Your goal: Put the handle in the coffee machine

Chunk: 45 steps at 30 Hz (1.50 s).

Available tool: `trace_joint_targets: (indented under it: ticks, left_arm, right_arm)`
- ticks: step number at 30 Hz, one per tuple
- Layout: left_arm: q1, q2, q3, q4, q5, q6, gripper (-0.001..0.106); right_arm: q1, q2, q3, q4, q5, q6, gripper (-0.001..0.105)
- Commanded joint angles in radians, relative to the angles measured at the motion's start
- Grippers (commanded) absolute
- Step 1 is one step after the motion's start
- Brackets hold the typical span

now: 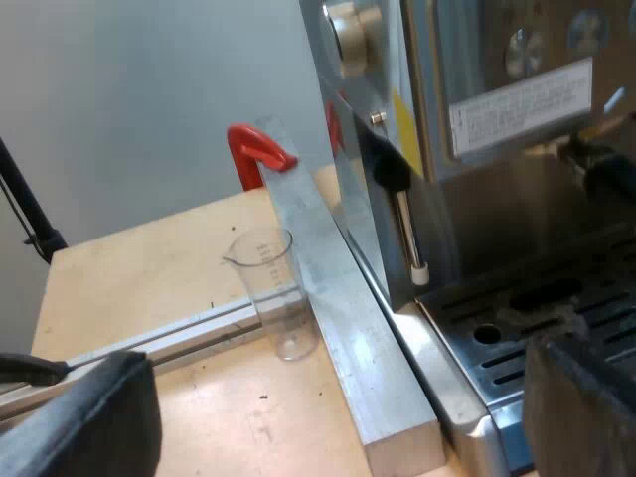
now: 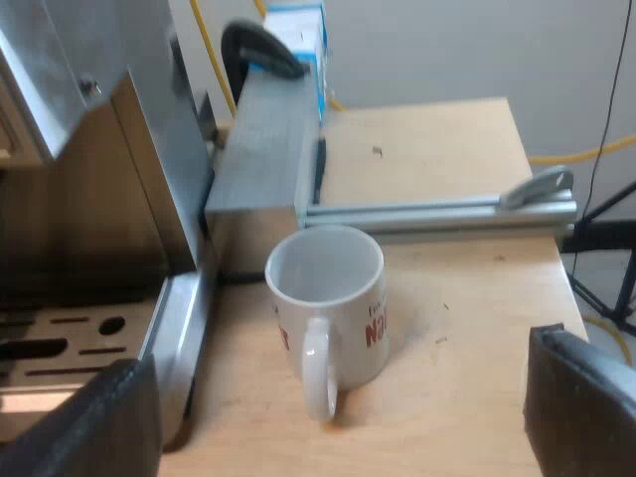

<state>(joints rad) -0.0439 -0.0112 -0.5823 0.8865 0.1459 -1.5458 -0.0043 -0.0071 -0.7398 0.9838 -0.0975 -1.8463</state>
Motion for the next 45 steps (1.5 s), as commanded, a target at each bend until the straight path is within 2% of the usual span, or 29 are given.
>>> trace_joint_targets:
  ticks: [1,12,17,19,38,42,45]
  left_arm:
    - [0.001,-0.141,0.032,-0.033,0.000,-0.008,0.075]
    - [0.001,-0.141,0.100,-0.025,0.002,-0.008,0.075]
    - [0.001,-0.141,0.114,-0.025,0.002,-0.047,0.075]
    - [0.001,-0.140,0.132,-0.025,0.022,-0.059,0.075]
    - [0.001,-0.140,0.116,0.037,0.039,-0.049,0.075]
    - [0.001,-0.140,0.116,0.037,0.072,-0.046,0.075]
    - [0.001,-0.140,0.116,0.037,0.072,-0.045,0.075]
  right_arm:
    - [-0.004,-0.046,0.027,-0.012,0.004,-0.004,0.075]
    - [-0.004,-0.045,0.169,-0.012,0.004,-0.004,0.075]
    - [-0.004,-0.043,0.198,-0.012,0.004,-0.004,0.075]
    - [-0.004,-0.043,0.225,-0.004,0.004,-0.004,0.075]
    - [-0.004,-0.043,0.227,0.017,0.004,0.011,0.075]
    - [-0.004,-0.043,0.227,0.017,0.004,0.011,0.075]
    - [-0.004,-0.043,0.227,0.017,0.004,0.011,0.075]
